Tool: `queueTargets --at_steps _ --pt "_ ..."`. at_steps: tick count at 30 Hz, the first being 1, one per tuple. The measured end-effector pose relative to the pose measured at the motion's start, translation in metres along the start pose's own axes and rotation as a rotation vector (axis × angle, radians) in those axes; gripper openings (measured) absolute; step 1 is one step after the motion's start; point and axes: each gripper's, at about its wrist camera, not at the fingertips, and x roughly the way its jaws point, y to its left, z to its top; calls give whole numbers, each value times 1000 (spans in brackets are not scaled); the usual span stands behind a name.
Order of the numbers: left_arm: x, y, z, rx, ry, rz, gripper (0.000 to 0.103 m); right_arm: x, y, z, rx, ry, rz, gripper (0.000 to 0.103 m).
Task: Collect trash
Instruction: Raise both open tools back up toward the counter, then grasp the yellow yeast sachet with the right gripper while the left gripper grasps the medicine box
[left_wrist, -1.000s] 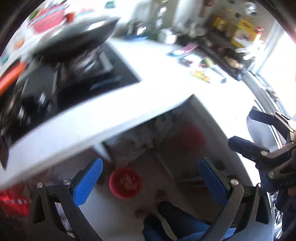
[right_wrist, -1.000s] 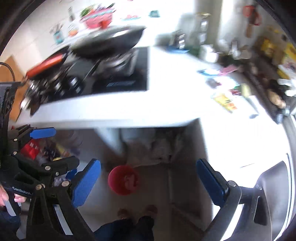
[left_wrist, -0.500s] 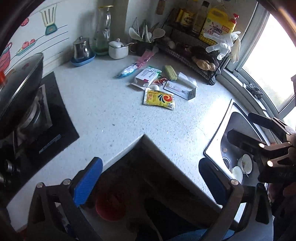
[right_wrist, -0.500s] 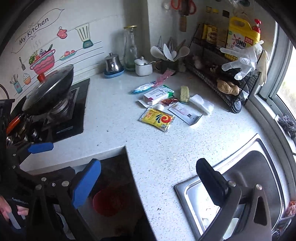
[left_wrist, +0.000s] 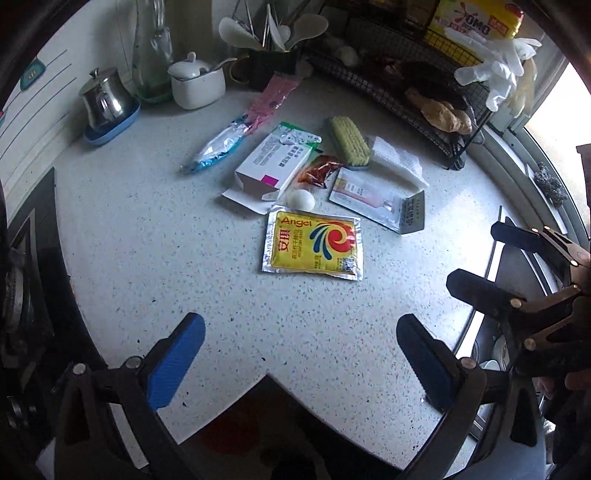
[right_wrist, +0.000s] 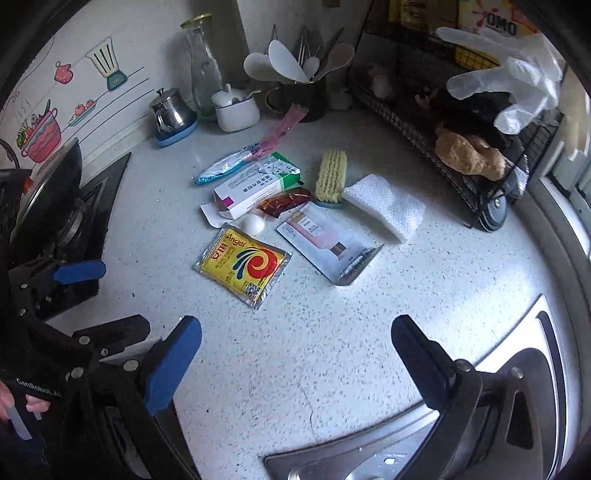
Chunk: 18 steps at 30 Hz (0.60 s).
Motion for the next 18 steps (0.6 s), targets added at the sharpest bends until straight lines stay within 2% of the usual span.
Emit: queueTargets --at_steps 9,13,16,18 --pt "29 51 -4 -93 78 50 103 71 39 39 -251 108 118 103" --pt "43 66 -14 -115 114 61 103 104 57 44 -355 157 155 103" --pt "50 71 -20 -123 131 63 103 124 65 45 -421 184 151 103" --pt "54 73 -22 -128 137 59 103 131 67 46 -454 192 165 99"
